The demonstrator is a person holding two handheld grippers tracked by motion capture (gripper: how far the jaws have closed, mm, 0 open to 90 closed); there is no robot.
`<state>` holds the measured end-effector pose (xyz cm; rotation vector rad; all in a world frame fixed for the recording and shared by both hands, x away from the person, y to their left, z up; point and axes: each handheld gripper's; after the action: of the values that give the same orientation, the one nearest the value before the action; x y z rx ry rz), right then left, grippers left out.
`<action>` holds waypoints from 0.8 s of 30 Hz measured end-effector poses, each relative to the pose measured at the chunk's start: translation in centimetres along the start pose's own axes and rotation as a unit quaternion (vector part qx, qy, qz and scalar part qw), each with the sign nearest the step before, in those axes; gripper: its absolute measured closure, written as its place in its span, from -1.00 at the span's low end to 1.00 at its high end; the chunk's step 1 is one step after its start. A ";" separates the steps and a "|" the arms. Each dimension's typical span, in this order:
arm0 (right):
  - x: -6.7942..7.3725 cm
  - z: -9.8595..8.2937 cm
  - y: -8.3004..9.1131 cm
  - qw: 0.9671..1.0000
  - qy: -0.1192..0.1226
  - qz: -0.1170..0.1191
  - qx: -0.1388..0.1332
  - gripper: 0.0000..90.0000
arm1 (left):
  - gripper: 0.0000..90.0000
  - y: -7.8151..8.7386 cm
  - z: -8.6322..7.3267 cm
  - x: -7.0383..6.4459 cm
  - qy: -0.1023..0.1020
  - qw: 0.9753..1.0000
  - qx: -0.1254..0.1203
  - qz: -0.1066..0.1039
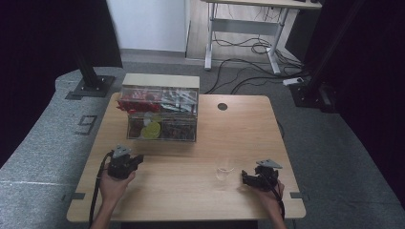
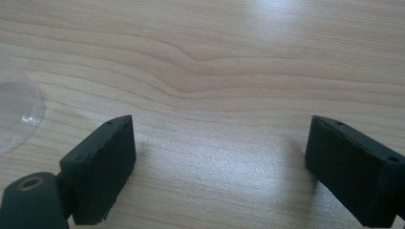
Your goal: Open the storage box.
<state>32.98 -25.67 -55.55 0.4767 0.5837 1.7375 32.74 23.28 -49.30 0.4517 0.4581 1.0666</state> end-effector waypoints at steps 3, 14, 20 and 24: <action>0.0 0.0 0.0 1.000 0.000 0.000 0.000 -0.77 | 1.00 -0.4 0.4 0.1 0.001 1.000 0.001 0.000; 0.0 0.0 0.0 1.000 -0.002 -0.003 -0.001 -0.75 | 1.00 -1.5 1.0 1.1 0.015 1.000 0.005 -0.001; 0.0 0.0 0.1 1.000 -0.003 -0.004 -0.002 -0.73 | 1.00 -2.1 1.3 1.5 0.018 1.000 0.005 0.000; 0.0 0.0 0.1 1.000 -0.003 -0.004 -0.002 -0.73 | 1.00 -2.5 1.4 1.6 0.016 1.000 0.004 0.002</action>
<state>32.92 -25.72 -55.54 0.4763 0.5766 1.7279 35.99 23.55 -49.72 0.4445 0.4897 1.0779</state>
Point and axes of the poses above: each handheld gripper's, and its own axes: y roughly backward along the jaws, z roughly out of its top, x roughly to its left, and after that the axes turned 5 degrees about -x, right-handed
